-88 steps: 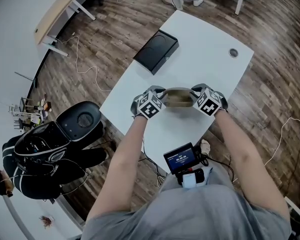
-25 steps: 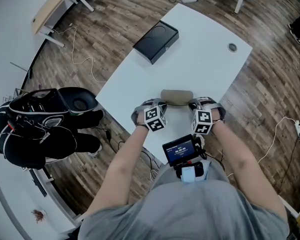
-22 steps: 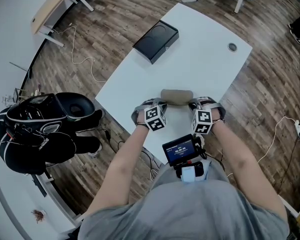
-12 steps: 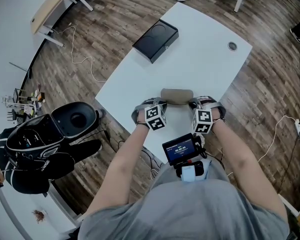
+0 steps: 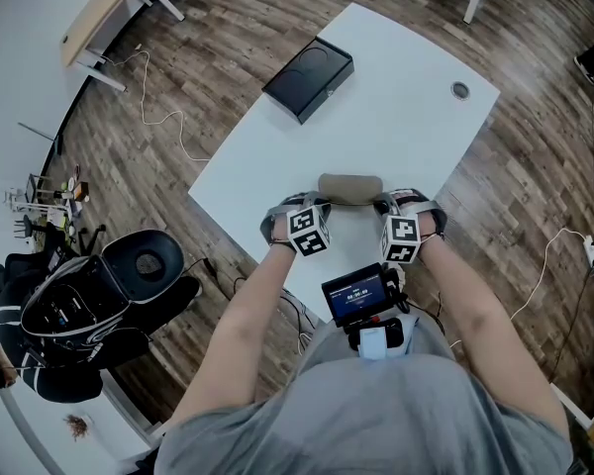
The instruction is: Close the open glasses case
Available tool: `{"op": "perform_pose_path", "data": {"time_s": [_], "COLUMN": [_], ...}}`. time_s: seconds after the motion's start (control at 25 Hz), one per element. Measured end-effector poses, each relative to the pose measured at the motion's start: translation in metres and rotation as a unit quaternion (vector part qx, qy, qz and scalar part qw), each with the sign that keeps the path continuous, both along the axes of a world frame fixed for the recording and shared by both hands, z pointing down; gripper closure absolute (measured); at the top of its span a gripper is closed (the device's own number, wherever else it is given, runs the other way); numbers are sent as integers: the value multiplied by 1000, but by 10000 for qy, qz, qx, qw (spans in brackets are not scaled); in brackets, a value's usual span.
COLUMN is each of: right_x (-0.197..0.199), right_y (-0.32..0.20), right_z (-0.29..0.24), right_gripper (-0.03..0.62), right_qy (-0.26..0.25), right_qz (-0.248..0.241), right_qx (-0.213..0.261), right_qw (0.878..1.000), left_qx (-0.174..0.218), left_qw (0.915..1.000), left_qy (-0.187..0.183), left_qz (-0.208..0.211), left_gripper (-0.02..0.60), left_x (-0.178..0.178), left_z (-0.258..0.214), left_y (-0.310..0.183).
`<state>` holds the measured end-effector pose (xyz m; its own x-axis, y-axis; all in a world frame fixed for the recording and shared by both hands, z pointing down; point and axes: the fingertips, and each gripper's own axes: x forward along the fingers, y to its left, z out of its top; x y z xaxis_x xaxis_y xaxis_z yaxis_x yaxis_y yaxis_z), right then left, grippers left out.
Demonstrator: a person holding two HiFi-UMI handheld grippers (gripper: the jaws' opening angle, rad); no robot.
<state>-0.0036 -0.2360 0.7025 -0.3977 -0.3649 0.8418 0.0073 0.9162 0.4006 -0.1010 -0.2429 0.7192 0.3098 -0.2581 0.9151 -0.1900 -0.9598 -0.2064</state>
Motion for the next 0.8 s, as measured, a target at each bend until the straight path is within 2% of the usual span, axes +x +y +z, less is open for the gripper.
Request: {"op": "perform_pose_path", "data": {"time_s": [0.36, 0.8], "right_x": [6, 2], "right_y": [6, 1], "right_z": [10, 3], "right_gripper": [560, 560], "right_qy": [79, 125], "right_qz": [56, 32], "right_qx": [87, 54], "right_qw": [9999, 9999], "left_qx": [46, 35], "left_qw": [10000, 10000], "left_qy": [-42, 62], "left_qz": [11, -64], "left_gripper": [541, 541], "left_x": [5, 0], "left_z": [11, -2], "left_y": [7, 6]}}
